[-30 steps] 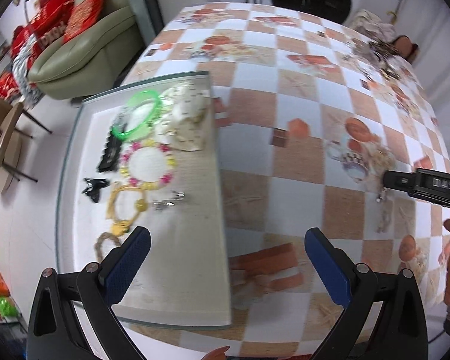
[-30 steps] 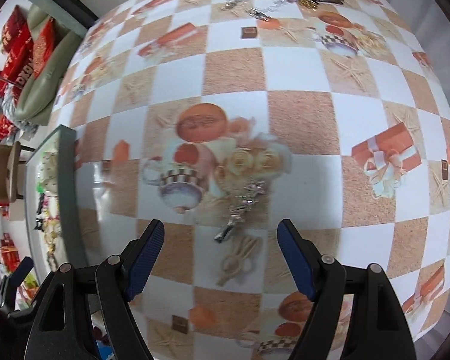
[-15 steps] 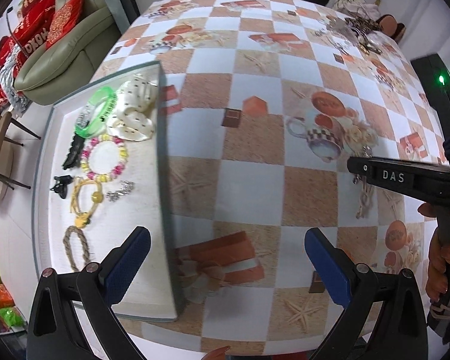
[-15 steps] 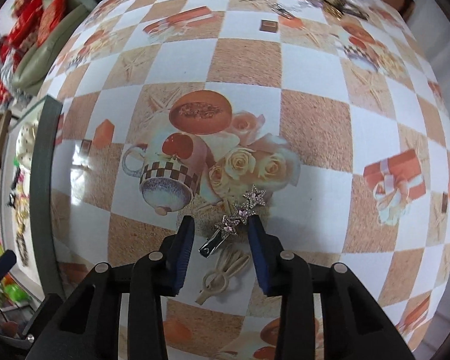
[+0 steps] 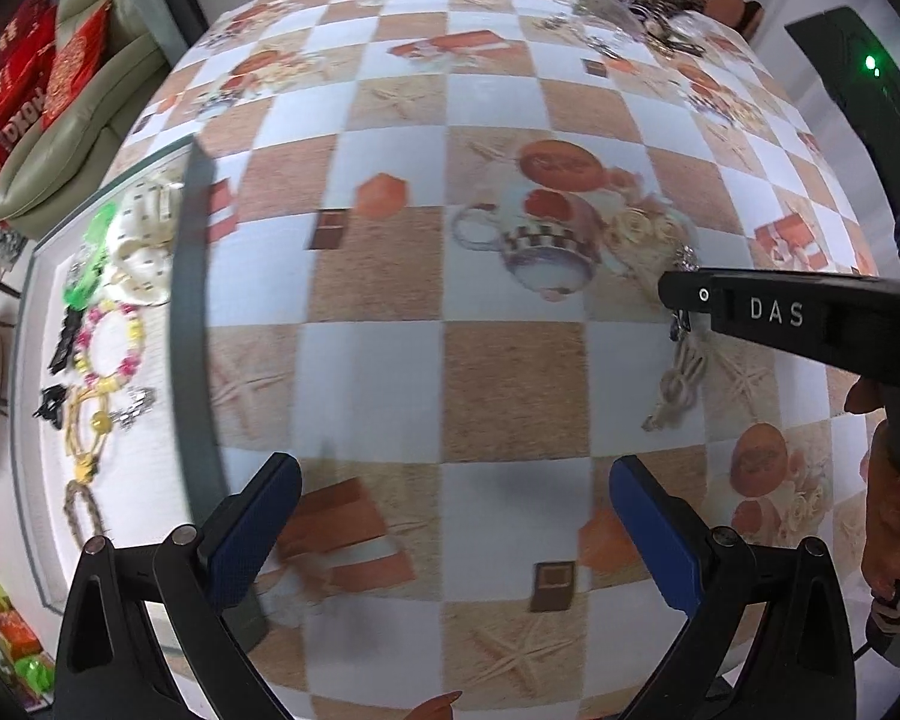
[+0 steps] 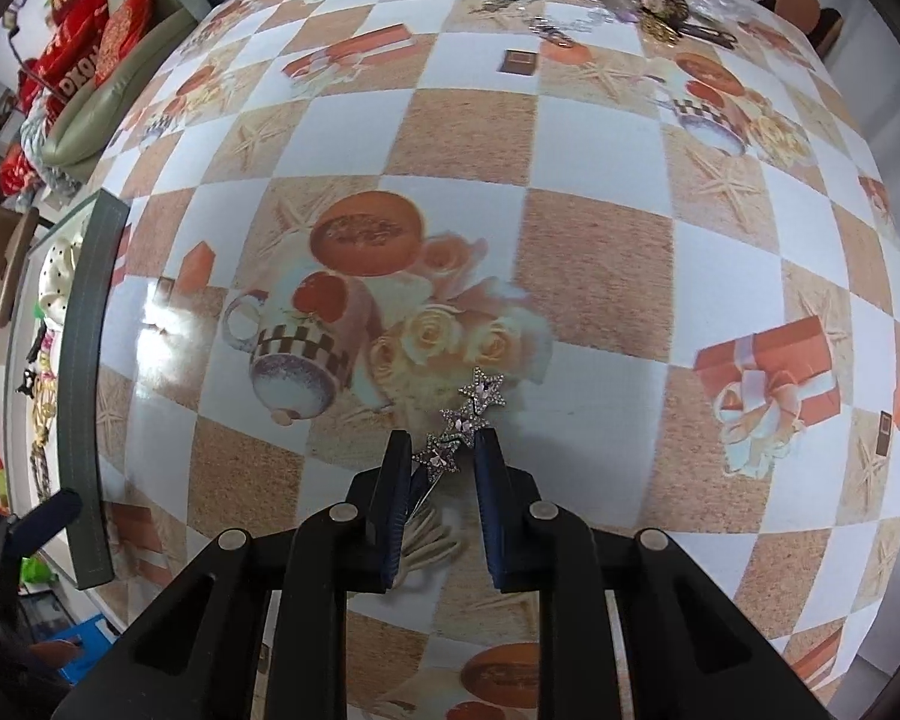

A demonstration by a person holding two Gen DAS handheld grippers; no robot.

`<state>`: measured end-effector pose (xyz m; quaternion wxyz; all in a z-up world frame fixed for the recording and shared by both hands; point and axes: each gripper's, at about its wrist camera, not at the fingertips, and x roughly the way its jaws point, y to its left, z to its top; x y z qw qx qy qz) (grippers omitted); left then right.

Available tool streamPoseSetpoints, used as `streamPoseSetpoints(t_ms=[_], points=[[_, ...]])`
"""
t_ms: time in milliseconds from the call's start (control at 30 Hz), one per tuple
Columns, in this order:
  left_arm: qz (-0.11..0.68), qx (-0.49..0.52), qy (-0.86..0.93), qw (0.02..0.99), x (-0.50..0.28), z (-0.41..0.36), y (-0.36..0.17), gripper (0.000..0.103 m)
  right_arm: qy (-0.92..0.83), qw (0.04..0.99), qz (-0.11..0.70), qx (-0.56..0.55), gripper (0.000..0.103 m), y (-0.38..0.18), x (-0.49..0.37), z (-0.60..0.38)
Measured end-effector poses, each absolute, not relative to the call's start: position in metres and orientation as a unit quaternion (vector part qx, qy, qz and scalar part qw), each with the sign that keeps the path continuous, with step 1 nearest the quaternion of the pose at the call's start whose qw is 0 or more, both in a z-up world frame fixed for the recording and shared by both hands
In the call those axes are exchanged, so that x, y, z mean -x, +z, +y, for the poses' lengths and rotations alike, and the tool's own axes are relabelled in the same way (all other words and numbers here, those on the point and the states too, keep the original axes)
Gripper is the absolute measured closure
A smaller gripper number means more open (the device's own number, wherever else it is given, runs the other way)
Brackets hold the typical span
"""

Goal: Organize jewelry
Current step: 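Grasp the cream bunny-ear hair clip with the left tool, then carry star clip and bunny clip over the white tray with both tools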

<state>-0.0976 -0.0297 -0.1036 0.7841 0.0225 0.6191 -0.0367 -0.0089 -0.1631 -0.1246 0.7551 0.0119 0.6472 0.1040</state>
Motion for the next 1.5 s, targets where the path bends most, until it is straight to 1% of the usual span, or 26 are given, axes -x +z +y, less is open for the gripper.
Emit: streamPoseSetpoints(t_ms=[300,333,367,467,500,533,633,667,733,767,800,833,867,900,933,1267,1500], points=[[0.615,-0.05,-0.072,0.784,0.086,-0.072,-0.118,0.0,0.094,0.759,0.643,-0.031,0.08,-0.123,0.009,-0.193],[0.614,-0.054,-0.076,0.784,0.085,-0.075,-0.119,0.002,0.093,0.759,0.643,-0.034,0.08,-0.123,0.009,-0.197],[0.614,-0.06,-0.08,0.783,0.084,-0.079,-0.12,0.01,0.092,0.76,0.643,-0.036,0.08,-0.123,0.009,-0.2],[0.617,-0.068,-0.099,0.778,0.08,-0.091,-0.126,0.011,0.089,0.76,0.643,-0.046,0.08,-0.122,0.009,-0.208],[0.617,-0.069,-0.106,0.776,0.079,-0.094,-0.127,0.013,0.087,0.759,0.643,-0.049,0.08,-0.122,0.009,-0.212],[0.618,-0.074,-0.114,0.774,0.078,-0.098,-0.128,0.018,0.086,0.759,0.643,-0.052,0.08,-0.122,0.009,-0.215],[0.618,-0.081,-0.131,0.771,0.078,-0.108,-0.13,0.019,0.082,0.759,0.643,-0.058,0.08,-0.122,0.009,-0.222],[0.619,-0.083,-0.136,0.769,0.077,-0.112,-0.131,0.024,0.082,0.759,0.643,-0.06,0.08,-0.122,0.008,-0.223],[0.614,-0.097,-0.14,0.771,0.078,-0.118,-0.131,0.026,0.081,0.759,0.643,-0.063,0.08,-0.122,0.009,-0.226],[0.611,-0.1,-0.142,0.772,0.077,-0.12,-0.13,0.032,0.082,0.759,0.643,-0.064,0.08,-0.122,0.009,-0.227],[0.609,-0.103,-0.145,0.773,0.077,-0.122,-0.129,0.036,0.082,0.759,0.643,-0.065,0.08,-0.122,0.009,-0.227],[0.606,-0.104,-0.15,0.774,0.077,-0.124,-0.127,0.045,0.082,0.759,0.643,-0.066,0.08,-0.121,0.009,-0.227],[0.605,-0.105,-0.151,0.775,0.077,-0.125,-0.126,0.058,0.082,0.759,0.642,-0.066,0.08,-0.122,0.009,-0.228],[0.602,-0.106,-0.155,0.776,0.076,-0.127,-0.125,0.067,0.083,0.759,0.642,-0.067,0.08,-0.122,0.008,-0.228],[0.602,-0.105,-0.159,0.776,0.076,-0.127,-0.124,0.079,0.083,0.759,0.642,-0.069,0.08,-0.122,0.009,-0.228],[0.61,-0.018,-0.14,0.78,0.071,-0.088,-0.105,0.079,0.086,0.759,0.641,-0.08,0.08,-0.117,0.01,-0.229],[0.593,0.026,-0.103,0.798,0.084,-0.045,-0.081,0.079,0.109,0.763,0.633,-0.079,0.08,-0.097,0.012,-0.216]])
